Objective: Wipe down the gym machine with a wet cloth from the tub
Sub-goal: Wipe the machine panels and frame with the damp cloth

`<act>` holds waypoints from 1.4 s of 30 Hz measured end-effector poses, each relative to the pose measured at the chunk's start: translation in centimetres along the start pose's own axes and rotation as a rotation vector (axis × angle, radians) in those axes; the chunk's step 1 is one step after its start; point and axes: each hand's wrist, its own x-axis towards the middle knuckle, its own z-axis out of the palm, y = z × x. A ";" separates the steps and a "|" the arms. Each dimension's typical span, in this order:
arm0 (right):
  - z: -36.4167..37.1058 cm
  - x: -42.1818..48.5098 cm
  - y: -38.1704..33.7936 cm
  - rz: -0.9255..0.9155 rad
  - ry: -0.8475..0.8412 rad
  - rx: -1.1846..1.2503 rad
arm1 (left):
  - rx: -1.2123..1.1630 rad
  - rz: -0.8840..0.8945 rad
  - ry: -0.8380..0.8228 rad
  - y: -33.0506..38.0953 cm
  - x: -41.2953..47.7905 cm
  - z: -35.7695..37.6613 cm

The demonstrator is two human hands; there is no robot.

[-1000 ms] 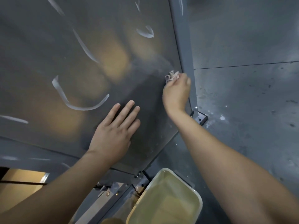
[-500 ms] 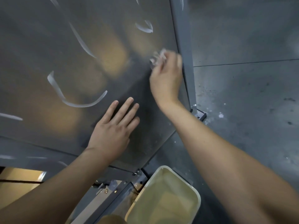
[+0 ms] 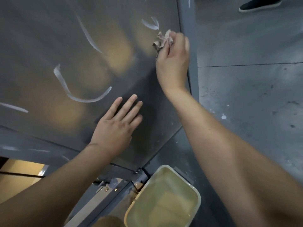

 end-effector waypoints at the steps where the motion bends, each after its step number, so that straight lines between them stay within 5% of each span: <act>1: -0.2 -0.7 0.7 -0.007 -0.009 -0.002 | -0.001 -0.002 -0.002 0.0 -0.1 -0.1; 7: -2.0 -8.1 4.1 0.355 -0.140 -0.089 | -0.020 -0.008 0.012 0.1 -0.4 -1.0; 14: -0.8 -4.7 -3.9 -0.261 -0.291 0.110 | 0.033 -0.037 -0.124 0.3 -2.5 -1.4; 18: -2.2 -8.1 1.4 -0.119 -0.305 -0.057 | 0.096 -0.053 -0.234 0.8 -3.3 -1.2; 22: -1.5 -8.5 -0.9 0.060 -0.232 -0.037 | 0.072 -0.065 -0.200 0.5 -3.4 -1.0; 28: -0.8 -7.0 -0.4 -0.475 -0.324 -0.040 | 0.004 -0.058 -0.147 0.6 -3.3 -0.2; 31: -2.1 -8.3 4.1 -0.243 -0.325 -0.133 | 0.029 -0.062 -0.162 0.4 -3.4 -0.1; 36: -1.0 -7.0 1.2 0.126 -0.103 -0.016 | 0.064 -0.023 -0.156 0.3 -3.6 0.1; 38: -0.5 -6.9 -0.7 0.010 -0.138 0.002 | 0.037 -0.018 -0.144 0.3 -3.6 0.2; 42: -1.1 -10.3 -0.3 -0.464 -0.506 0.037 | 0.042 -0.009 -0.129 0.1 -3.7 0.6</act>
